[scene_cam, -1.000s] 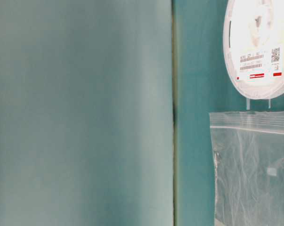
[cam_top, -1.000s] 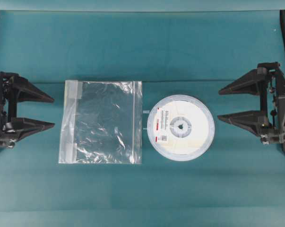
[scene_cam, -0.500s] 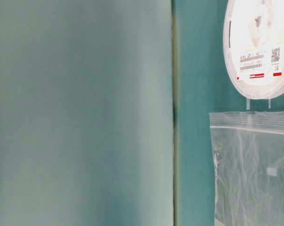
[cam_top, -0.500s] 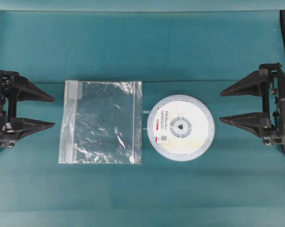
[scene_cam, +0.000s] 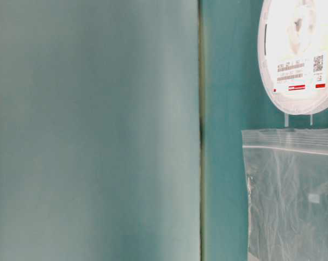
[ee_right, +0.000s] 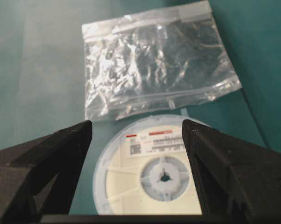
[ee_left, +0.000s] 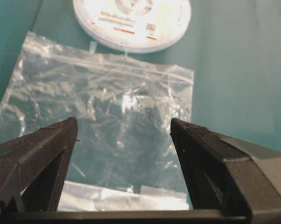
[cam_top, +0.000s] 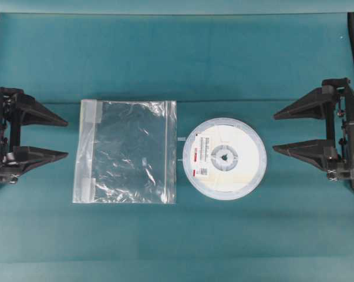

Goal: Take out the reel from the clear zip bag.

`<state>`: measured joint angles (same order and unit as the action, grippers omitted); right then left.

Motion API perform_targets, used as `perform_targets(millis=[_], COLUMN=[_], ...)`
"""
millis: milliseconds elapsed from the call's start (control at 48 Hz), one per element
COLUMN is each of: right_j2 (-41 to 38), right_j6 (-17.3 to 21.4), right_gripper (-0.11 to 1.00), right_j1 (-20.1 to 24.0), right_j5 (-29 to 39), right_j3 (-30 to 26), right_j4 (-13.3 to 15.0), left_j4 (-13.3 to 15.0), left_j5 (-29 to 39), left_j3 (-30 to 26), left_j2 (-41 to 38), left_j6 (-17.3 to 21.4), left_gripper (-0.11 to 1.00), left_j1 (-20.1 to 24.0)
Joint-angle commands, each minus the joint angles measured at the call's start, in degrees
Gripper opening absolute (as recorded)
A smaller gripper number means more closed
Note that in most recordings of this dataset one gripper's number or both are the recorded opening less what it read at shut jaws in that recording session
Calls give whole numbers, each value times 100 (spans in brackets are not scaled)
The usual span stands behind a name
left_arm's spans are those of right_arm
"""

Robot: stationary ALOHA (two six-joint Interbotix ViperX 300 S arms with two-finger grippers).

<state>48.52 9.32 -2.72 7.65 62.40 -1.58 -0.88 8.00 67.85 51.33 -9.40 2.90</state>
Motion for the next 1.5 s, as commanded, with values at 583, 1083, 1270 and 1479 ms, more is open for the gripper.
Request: perform_targets(millis=[583, 1083, 1270, 1479], right_j2=[-9, 26, 18, 26], right_j6=[-35, 0, 0, 0], right_gripper=[86, 86, 86, 86], right_j1=[9, 9, 9, 9], right_j5=[-26, -26, -26, -44], right_j3=[-9, 44, 44, 44], right_j4=[9, 9, 0, 9], left_j4=[-18, -18, -18, -18], left_j5=[-53, -53, -53, -44], left_j3=[-141, -141, -141, -132], left_j2=[-18, -18, -18, -18], left_j6=[18, 9, 0, 9], left_gripper=[87, 87, 87, 87], left_j1=[-9, -9, -9, -9])
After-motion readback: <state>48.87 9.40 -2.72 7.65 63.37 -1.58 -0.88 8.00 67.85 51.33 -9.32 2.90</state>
